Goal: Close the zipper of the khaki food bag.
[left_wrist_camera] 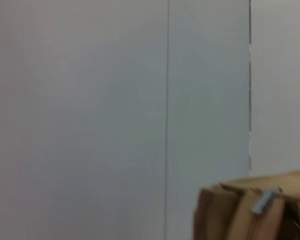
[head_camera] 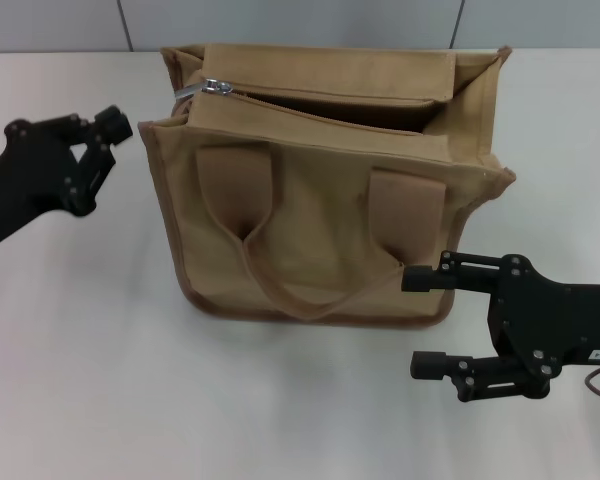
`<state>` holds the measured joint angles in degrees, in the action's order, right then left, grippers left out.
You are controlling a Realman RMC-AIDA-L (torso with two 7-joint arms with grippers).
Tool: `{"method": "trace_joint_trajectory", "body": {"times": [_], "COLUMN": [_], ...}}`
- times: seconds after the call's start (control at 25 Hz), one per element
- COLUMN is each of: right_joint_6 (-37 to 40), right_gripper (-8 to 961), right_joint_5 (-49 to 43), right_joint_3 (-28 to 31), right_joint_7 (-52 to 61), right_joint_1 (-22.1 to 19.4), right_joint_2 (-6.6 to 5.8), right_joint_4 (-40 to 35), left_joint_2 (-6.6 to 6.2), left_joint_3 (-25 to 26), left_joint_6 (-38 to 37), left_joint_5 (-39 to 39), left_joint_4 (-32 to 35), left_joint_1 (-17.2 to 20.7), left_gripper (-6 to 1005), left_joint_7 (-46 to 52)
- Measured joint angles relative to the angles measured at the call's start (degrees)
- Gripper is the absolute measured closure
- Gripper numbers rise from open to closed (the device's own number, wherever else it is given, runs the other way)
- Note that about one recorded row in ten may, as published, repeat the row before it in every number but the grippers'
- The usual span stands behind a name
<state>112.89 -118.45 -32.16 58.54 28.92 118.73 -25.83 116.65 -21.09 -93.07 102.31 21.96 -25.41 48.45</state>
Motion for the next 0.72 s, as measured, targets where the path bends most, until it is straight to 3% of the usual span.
{"method": "trace_joint_trajectory", "body": {"times": [0.16,0.36,0.48,0.72], "right_joint_6": [-0.6,-1.1,-1.2,-1.2], "right_gripper": [218,221,223,226], "right_joint_5": [0.0,-0.1,-0.2,-0.2], "right_joint_3": [0.0,0.0,-0.1,-0.1], "right_joint_7": [0.4,0.6,0.6,0.6], "right_joint_1": [0.0,0.1,0.0,0.0], "right_joint_2": [-0.07,-0.09,-0.09,-0.09], "right_joint_4": [0.0,0.0,0.0,0.0], "left_joint_2": [-0.61,-0.86,-0.46,0.2], "left_joint_3": [-4.5,-7.1,-7.0,-7.5], "left_joint_6": [-0.3,1.9,3.1,4.6], "left_joint_5": [0.9,1.1,0.8,1.8], "left_joint_4": [2.1,2.4,3.2,3.9], "left_joint_1": [0.4,-0.1,-0.7,-3.3], "left_gripper": [981,795,560,431], "left_joint_7": [1.3,2.2,2.0,1.8]}}
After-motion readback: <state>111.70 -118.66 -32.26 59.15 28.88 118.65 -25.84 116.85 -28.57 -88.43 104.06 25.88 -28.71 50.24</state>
